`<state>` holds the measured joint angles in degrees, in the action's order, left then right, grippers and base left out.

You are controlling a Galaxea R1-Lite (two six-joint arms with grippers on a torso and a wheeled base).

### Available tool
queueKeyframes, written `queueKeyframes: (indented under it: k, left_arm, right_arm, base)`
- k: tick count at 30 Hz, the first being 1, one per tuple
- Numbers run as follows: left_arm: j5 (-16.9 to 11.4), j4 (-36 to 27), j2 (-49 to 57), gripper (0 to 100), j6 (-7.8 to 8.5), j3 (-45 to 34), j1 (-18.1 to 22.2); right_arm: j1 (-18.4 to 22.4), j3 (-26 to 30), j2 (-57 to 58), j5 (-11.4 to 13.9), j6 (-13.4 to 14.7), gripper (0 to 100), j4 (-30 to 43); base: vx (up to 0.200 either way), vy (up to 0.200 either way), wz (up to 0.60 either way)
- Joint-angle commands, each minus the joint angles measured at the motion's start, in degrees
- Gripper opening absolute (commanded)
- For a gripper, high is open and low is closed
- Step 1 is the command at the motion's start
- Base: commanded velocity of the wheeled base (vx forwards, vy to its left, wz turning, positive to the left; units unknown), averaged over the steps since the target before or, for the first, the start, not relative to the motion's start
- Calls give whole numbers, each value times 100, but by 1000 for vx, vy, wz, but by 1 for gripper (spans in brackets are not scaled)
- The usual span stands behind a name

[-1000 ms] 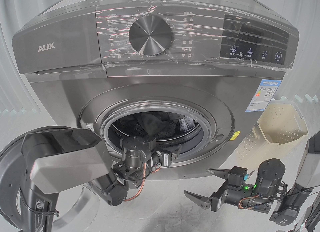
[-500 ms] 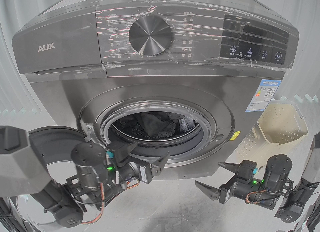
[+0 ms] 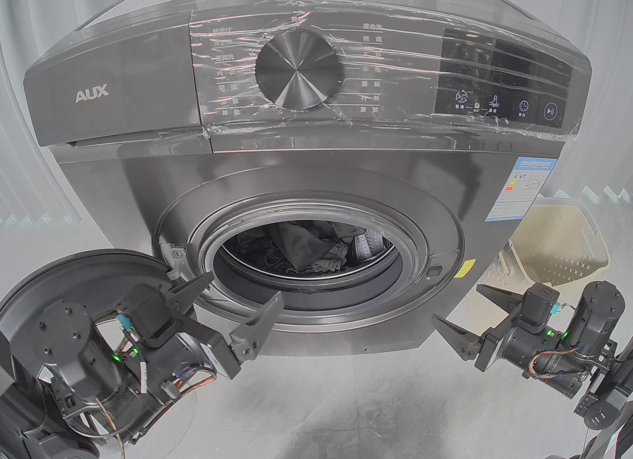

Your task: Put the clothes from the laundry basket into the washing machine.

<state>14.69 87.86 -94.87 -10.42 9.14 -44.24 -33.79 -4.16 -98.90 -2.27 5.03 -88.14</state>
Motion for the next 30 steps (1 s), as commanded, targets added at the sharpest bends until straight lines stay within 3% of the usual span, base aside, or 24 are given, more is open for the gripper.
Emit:
queueKeyframes:
  k: [1,9,10,11,12,15,20,22,25,30]
  left_arm:
    - [52,47,425,100,23,-273,47]
    - [52,47,706,100,234,-466,47]
    - [60,21,803,100,348,-492,47]
    - [60,21,803,100,348,-492,47]
    - [69,3,917,100,506,-580,47]
    - [78,-23,1049,100,559,-703,65]
    - [78,-32,1313,100,629,-914,328]
    - [78,-164,1673,100,673,-914,372]
    - [78,-612,2139,100,814,-914,425]
    - [8,-1491,2948,100,831,-914,416]
  right_arm:
    - [215,196,319,-11,-11,100,34]
    - [488,416,662,-19,-46,100,86]
    - [602,416,758,-19,-55,100,113]
    - [602,416,758,-19,-55,100,113]
    - [725,416,908,-19,-108,100,236]
    - [795,416,1154,-19,-152,100,561]
    - [804,416,2024,-125,-143,100,1660]
    - [734,416,2560,-292,-134,100,2240]
    - [725,416,3140,-388,-126,100,2943]
    - [734,416,4072,-415,-126,100,3795]
  base:
    - [0,0,0]
    - [-200,0,0]
    - [-200,0,0]
    - [-200,0,0]
    - [-200,0,0]
    - [-200,0,0]
    - [-200,0,0]
    - [-200,0,0]
    - [-200,0,0]
    - [-200,0,0]
